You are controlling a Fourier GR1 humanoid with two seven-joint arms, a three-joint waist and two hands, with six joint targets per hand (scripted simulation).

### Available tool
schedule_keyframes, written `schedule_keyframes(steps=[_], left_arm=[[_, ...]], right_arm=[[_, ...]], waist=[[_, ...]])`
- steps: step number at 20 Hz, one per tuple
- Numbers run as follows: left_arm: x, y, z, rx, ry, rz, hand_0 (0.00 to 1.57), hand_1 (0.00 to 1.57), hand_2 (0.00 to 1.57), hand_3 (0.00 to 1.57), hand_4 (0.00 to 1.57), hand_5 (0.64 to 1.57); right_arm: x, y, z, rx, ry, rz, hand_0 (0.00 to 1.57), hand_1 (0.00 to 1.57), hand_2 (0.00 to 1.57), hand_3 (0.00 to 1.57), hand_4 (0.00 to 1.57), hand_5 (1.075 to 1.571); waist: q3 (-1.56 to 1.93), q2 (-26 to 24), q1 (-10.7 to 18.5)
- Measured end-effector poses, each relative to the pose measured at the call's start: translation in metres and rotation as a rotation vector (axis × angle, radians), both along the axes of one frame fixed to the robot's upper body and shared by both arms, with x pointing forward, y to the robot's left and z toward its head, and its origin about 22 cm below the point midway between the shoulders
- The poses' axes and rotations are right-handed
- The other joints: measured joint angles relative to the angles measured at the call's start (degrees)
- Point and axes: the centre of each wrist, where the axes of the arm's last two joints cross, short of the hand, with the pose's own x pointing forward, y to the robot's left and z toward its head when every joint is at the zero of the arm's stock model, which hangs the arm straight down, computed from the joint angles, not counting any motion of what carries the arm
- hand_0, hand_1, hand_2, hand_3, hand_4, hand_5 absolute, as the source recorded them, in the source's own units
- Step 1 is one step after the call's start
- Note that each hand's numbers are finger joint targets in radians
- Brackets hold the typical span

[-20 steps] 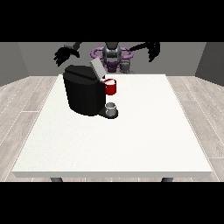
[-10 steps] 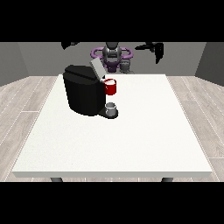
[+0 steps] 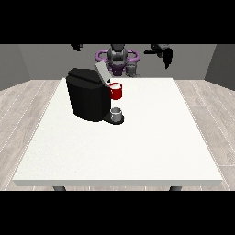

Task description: Insert the coffee pod into the coffee machine and close the lid

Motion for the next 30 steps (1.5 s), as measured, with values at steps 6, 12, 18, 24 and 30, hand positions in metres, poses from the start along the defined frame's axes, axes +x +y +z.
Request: schedule_keyframes(steps=[6, 12, 18, 24, 30], left_arm=[[-0.020, 0.000, 0.001, -0.026, -0.015, 0.009, 0.00, 0.00, 0.00, 0.00, 0.00, 1.571], [-0.022, 0.004, 0.023, -0.026, -0.069, 0.026, 0.00, 0.00, 0.00, 0.00, 0.00, 1.571], [-0.032, 0.003, 0.037, -0.007, -0.090, 0.042, 0.00, 0.00, 0.00, 0.00, 0.00, 1.571], [-0.040, 0.004, 0.049, -0.001, -0.128, 0.051, 0.00, 0.00, 0.00, 0.00, 0.00, 1.571], [-0.042, 0.021, 0.052, -0.007, -0.146, 0.086, 0.00, 0.00, 0.00, 0.00, 0.00, 1.571]], right_arm=[[0.009, 0.006, -0.001, -0.010, -0.005, 0.035, 0.00, 0.00, 0.00, 0.00, 0.00, 1.571], [0.030, 0.007, 0.012, 0.021, -0.029, 0.052, 0.00, 0.00, 0.00, 0.00, 0.00, 1.571], [0.043, 0.014, 0.005, 0.026, -0.027, 0.053, 0.00, 0.00, 0.00, 0.00, 0.00, 1.571], [0.057, 0.017, 0.004, 0.010, -0.036, 0.076, 0.00, 0.00, 0.00, 0.00, 0.00, 1.571], [0.069, 0.031, 0.016, -0.018, -0.049, 0.112, 0.00, 0.00, 0.00, 0.00, 0.00, 1.571]], waist=[[-0.01, 2.1, 1.4], [0.00, 6.8, 1.6], [-0.01, 9.4, 1.2], [-0.05, 11.6, 0.9], [-0.06, 13.0, -0.1]])
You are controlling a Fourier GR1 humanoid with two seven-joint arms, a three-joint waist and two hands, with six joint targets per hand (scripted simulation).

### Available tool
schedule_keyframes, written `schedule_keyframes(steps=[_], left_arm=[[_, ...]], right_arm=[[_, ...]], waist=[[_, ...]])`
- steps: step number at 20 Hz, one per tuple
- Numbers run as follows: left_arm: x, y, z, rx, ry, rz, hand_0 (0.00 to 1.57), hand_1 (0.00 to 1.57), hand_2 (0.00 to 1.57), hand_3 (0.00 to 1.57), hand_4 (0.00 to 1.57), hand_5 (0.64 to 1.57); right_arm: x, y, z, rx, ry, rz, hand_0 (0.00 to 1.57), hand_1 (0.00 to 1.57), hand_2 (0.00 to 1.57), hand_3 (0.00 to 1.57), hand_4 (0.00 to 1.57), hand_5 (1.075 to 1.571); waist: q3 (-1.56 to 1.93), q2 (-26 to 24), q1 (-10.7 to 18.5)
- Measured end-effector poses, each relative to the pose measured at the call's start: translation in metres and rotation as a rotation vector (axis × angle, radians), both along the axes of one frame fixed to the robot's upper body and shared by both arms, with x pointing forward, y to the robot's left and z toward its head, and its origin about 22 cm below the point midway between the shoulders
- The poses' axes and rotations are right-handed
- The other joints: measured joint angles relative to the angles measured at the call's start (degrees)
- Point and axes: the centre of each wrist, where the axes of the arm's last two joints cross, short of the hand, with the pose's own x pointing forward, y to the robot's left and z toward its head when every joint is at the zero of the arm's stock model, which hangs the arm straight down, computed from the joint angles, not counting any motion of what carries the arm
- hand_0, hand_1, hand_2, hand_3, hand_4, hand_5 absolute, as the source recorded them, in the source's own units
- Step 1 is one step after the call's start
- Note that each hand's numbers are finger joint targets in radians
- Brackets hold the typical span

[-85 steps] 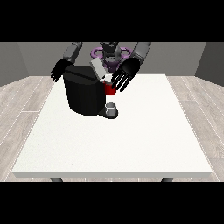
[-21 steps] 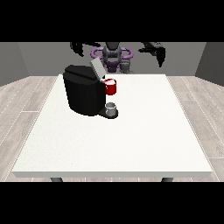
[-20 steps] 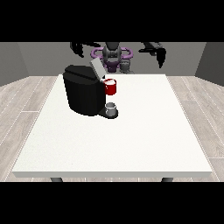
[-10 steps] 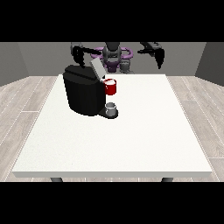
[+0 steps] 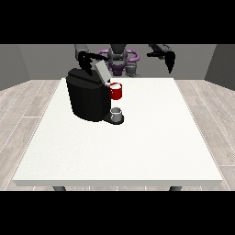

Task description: Insert the coffee pod into the coffee machine and close the lid

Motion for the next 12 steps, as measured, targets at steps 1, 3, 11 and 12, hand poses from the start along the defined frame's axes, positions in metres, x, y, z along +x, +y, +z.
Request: schedule_keyframes(steps=[1, 3, 11, 12], left_arm=[[0.000, 0.003, 0.000, 0.006, 0.000, 0.010, 0.00, 0.00, 0.00, 0.00, 0.00, 1.571], [0.002, 0.002, -0.001, 0.013, -0.020, 0.010, 0.00, 0.00, 0.00, 0.00, 0.00, 1.571], [0.007, 0.007, 0.008, 0.018, -0.030, 0.012, 0.00, 0.00, 0.00, 0.00, 0.00, 1.571], [0.006, 0.004, 0.009, 0.018, -0.034, 0.006, 0.00, 0.00, 0.00, 0.00, 0.00, 1.571]], right_arm=[[0.001, 0.001, 0.001, -0.002, 0.001, 0.015, 0.00, 0.00, 0.00, 0.00, 0.00, 1.571], [0.007, 0.005, 0.009, 0.000, -0.015, 0.014, 0.00, 0.00, 0.00, 0.00, 0.04, 1.571], [0.017, 0.019, 0.015, -0.020, -0.059, 0.026, 0.00, 0.00, 0.00, 0.00, 0.00, 1.571], [0.018, 0.017, 0.014, -0.019, -0.073, 0.024, 0.00, 0.00, 0.00, 0.00, 0.00, 1.571]], waist=[[-0.03, 0.1, -0.5], [-0.04, 1.2, -0.5], [-0.15, 2.2, 0.1], [-0.18, 2.2, 0.4]])
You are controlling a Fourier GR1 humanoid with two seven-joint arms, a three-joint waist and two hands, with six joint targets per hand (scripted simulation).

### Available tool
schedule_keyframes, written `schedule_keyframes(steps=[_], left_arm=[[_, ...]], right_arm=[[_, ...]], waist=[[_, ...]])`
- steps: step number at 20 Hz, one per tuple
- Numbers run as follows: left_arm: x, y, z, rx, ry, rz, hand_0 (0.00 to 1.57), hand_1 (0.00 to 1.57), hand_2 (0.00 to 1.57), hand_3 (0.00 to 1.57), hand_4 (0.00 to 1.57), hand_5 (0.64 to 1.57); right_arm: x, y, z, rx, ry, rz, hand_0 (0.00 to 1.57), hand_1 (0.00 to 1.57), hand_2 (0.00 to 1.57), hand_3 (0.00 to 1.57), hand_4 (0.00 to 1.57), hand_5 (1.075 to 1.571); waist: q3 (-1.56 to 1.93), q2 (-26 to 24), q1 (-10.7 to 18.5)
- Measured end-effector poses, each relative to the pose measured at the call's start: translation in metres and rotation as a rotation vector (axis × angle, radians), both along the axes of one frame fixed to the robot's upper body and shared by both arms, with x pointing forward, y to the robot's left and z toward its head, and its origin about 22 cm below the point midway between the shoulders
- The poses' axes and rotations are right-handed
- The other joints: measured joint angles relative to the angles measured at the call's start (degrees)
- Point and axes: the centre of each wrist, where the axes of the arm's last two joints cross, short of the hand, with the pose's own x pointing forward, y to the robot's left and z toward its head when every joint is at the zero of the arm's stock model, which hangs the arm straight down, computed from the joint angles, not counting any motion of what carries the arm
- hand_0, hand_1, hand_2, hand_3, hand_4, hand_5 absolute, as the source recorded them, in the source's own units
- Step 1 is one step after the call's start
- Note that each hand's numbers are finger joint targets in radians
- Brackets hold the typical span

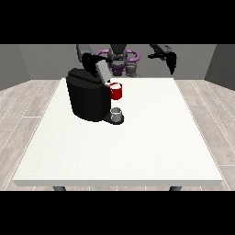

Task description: Insert the coffee pod into the coffee machine and close the lid

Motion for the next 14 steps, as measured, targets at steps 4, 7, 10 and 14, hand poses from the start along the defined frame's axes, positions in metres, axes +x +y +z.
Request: schedule_keyframes(steps=[4, 7, 10, 14], left_arm=[[-0.002, -0.005, -0.002, 0.002, 0.013, 0.005, 0.00, 0.00, 0.00, 0.00, 0.13, 1.571], [-0.003, -0.001, -0.006, 0.004, 0.006, 0.023, 0.00, 0.00, 0.00, 0.00, 0.19, 1.571], [-0.002, 0.003, -0.004, 0.009, 0.005, 0.023, 0.00, 0.00, 0.00, 0.00, 0.16, 1.571], [-0.003, 0.003, -0.008, 0.004, 0.028, 0.026, 0.00, 0.00, 0.00, 0.00, 0.17, 1.571]], right_arm=[[0.004, 0.005, 0.000, -0.006, 0.016, 0.007, 0.00, 0.00, 0.00, 0.00, 0.00, 1.571], [0.008, 0.010, 0.005, -0.025, 0.022, 0.028, 0.00, 0.00, 0.00, 0.00, 0.11, 1.571], [0.013, 0.013, 0.010, -0.040, 0.019, 0.040, 0.00, 0.00, 0.00, 0.00, 0.14, 1.571], [0.013, 0.040, 0.013, -0.082, 0.017, 0.073, 0.00, 0.00, 0.00, 0.00, 0.17, 1.571]], waist=[[0.10, -0.3, 0.3], [0.16, 0.4, 0.0], [0.20, 0.8, 0.5], [0.21, -0.3, 0.3]])
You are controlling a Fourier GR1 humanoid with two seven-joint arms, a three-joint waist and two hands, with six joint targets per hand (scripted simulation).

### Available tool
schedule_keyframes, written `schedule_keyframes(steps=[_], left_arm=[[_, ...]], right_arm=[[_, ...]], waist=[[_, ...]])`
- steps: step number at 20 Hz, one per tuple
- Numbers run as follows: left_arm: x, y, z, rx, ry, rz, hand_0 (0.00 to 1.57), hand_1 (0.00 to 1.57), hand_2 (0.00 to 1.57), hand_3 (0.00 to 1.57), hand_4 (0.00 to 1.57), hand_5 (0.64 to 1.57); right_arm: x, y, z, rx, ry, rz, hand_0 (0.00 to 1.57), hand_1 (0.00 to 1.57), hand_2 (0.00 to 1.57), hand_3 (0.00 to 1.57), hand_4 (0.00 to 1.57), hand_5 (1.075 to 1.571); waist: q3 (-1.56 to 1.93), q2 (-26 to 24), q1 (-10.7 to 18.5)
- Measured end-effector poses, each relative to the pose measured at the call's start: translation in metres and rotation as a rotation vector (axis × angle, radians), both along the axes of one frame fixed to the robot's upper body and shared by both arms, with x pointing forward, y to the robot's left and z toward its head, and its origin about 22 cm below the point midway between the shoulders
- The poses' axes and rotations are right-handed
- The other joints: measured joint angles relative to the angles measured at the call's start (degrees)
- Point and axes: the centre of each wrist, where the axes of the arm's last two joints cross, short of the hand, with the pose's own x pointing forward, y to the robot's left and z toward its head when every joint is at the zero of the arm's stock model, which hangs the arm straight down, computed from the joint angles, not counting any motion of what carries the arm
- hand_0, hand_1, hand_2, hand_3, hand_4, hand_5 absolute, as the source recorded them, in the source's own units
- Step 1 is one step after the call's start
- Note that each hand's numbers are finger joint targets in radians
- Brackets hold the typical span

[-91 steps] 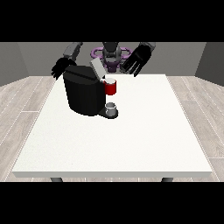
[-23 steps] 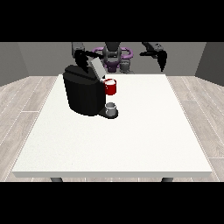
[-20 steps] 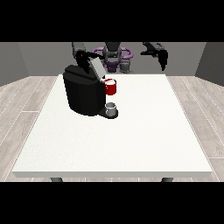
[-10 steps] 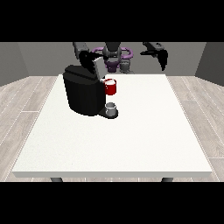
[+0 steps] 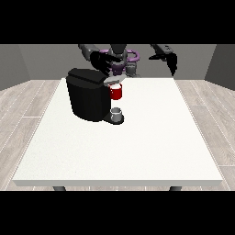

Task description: Insert the coffee pod into the coffee machine and close the lid

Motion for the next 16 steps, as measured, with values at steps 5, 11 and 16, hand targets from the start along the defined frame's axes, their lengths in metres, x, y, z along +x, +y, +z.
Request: schedule_keyframes(steps=[5, 11, 16], left_arm=[[0.002, -0.005, 0.003, -0.005, -0.030, -0.018, 0.00, 0.00, 0.00, 0.00, 0.12, 1.571], [0.005, -0.012, 0.013, -0.002, -0.088, -0.044, 0.00, 0.00, 0.00, 0.00, 0.14, 1.571], [-0.002, -0.020, 0.001, -0.022, -0.077, -0.034, 0.00, 0.00, 0.00, 0.00, 0.19, 1.571]], right_arm=[[0.007, 0.004, 0.011, -0.049, -0.040, 0.005, 0.00, 0.00, 0.00, 0.00, 0.11, 1.571], [0.010, 0.014, 0.015, -0.041, -0.066, 0.028, 0.00, 0.00, 0.00, 0.00, 0.03, 1.571], [-0.002, 0.035, 0.001, 0.005, -0.071, 0.115, 0.00, 0.00, 0.00, 0.00, 0.35, 1.571]], waist=[[0.00, 0.6, 0.8], [0.01, 0.7, 1.1], [0.01, -1.8, -0.9]])
